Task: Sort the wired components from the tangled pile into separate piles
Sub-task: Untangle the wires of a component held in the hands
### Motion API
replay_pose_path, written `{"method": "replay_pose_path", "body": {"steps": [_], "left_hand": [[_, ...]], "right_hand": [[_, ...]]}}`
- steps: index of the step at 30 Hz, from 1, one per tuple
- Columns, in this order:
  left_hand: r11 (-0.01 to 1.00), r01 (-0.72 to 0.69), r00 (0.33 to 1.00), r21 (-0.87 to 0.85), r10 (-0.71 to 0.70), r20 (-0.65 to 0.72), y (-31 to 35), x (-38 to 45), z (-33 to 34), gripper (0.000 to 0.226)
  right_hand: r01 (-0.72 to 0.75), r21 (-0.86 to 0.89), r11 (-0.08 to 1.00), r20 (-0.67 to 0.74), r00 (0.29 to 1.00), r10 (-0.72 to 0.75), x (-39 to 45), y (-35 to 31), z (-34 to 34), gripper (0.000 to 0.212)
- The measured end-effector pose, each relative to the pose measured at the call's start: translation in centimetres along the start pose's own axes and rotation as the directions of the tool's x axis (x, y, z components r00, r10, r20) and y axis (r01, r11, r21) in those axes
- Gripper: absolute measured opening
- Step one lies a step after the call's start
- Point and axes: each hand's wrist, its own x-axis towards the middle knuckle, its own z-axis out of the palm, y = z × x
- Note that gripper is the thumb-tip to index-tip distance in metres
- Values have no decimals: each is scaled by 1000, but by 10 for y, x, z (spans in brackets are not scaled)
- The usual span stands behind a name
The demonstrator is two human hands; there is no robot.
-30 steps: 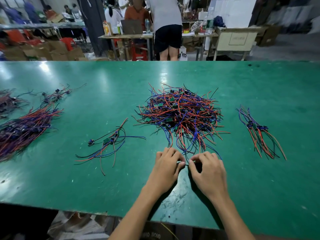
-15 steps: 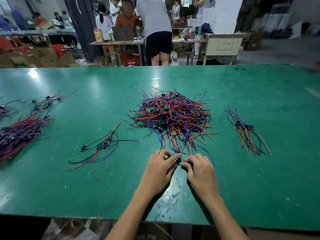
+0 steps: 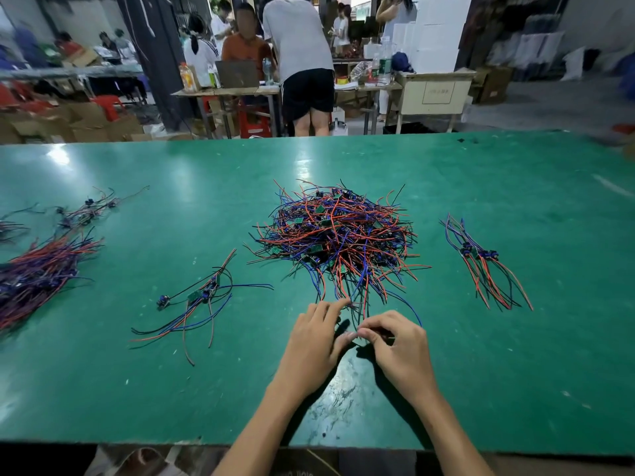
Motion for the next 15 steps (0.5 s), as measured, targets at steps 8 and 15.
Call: {"method": "replay_pose_path", "body": {"steps": [8,15], "left_hand": [[975,-173,978,141,186,-92,6,-5,-3,51],[971,-183,936,152,219,-274,13,-5,-3,14]], "right_hand": [[365,-169,916,-85,920,-382,-16,-2,7,7],[338,-154,929,-293,882,-369,-20,7,4,22]]}}
